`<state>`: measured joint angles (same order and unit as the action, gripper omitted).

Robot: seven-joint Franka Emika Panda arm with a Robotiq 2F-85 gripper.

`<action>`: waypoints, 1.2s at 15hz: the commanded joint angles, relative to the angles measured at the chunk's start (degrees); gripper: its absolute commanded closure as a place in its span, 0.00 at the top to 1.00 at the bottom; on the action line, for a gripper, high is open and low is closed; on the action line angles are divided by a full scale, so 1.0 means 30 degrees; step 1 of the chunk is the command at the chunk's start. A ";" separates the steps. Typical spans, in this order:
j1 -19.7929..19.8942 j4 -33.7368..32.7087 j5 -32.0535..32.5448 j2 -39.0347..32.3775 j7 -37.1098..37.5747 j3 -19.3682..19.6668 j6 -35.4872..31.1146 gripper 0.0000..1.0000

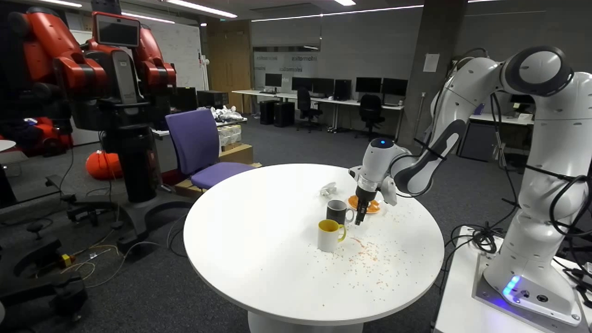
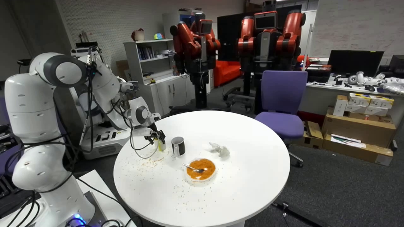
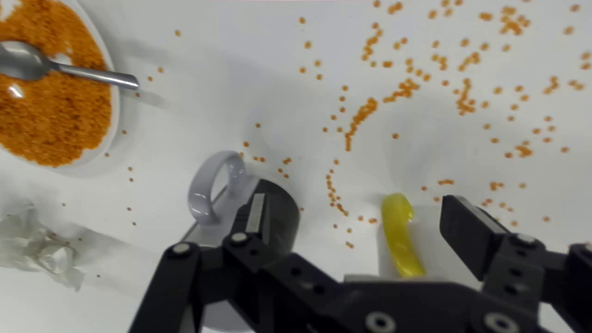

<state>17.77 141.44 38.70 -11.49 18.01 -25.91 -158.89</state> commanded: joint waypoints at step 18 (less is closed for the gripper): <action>-0.4446 -0.8534 -1.7894 0.4727 -0.9959 0.3802 1.6462 1.00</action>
<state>9.90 117.96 -17.16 2.45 -11.08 -20.67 -116.45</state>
